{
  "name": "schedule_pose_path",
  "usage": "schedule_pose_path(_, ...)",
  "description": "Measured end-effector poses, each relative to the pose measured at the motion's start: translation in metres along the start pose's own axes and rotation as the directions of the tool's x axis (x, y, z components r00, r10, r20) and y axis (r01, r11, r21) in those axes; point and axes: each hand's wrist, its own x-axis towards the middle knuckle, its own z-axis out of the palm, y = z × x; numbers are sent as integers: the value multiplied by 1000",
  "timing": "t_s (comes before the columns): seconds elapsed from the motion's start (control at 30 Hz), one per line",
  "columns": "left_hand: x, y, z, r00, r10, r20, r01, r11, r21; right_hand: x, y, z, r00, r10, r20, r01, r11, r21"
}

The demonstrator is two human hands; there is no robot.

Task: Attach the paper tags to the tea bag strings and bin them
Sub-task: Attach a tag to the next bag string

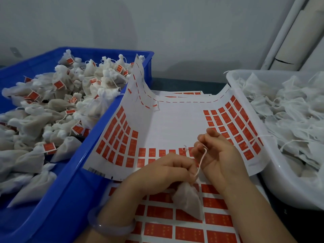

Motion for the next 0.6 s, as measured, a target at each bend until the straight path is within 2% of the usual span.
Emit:
schedule_pose_path(0.07, 0, 1, 0, 999, 6, 38, -6, 1000, -3, 2, -2, -2, 991, -100, -84, 85, 981, -172)
schedule_pose_path(0.13, 1, 1, 2, 999, 31, 34, -33, 998, 49, 4, -2, -5, 972, -214, -94, 163, 911, -379)
schedule_pose_path(0.2, 1, -1, 6, 997, 66, 28, -68, 995, 74, 3, 1, -6, 948, -316, -23, 248, 785, -567)
schedule_pose_path(0.27, 0, -2, 11, 995, 94, 22, -95, 994, 56, 3, 4, -6, 918, -374, 133, 347, 595, -725)
schedule_pose_path(0.3, 0, -3, 13, 994, 106, 21, -107, 993, 41, 4, 5, -6, 908, -347, 235, 390, 491, -779)
schedule_pose_path(0.37, -1, -2, 14, 991, 128, 40, -129, 992, 12, 4, 5, -3, 911, -151, 383, 412, 327, -851)
schedule_pose_path(0.43, -1, -1, 13, 988, 143, 57, -144, 990, -1, 6, 3, -6, 926, 63, 372, 353, 202, -914)
schedule_pose_path(0.47, -2, -1, 12, 988, 146, 58, -146, 989, -7, 8, 1, -9, 937, 105, 334, 320, 125, -939)
schedule_pose_path(0.53, -2, 0, 11, 987, 157, 30, -157, 987, -16, 9, -4, -13, 953, 67, 294, 295, -13, -955)
schedule_pose_path(0.6, -2, 0, 8, 987, 159, -13, -159, 987, 0, 8, -8, -14, 958, -13, 286, 283, -90, -955)
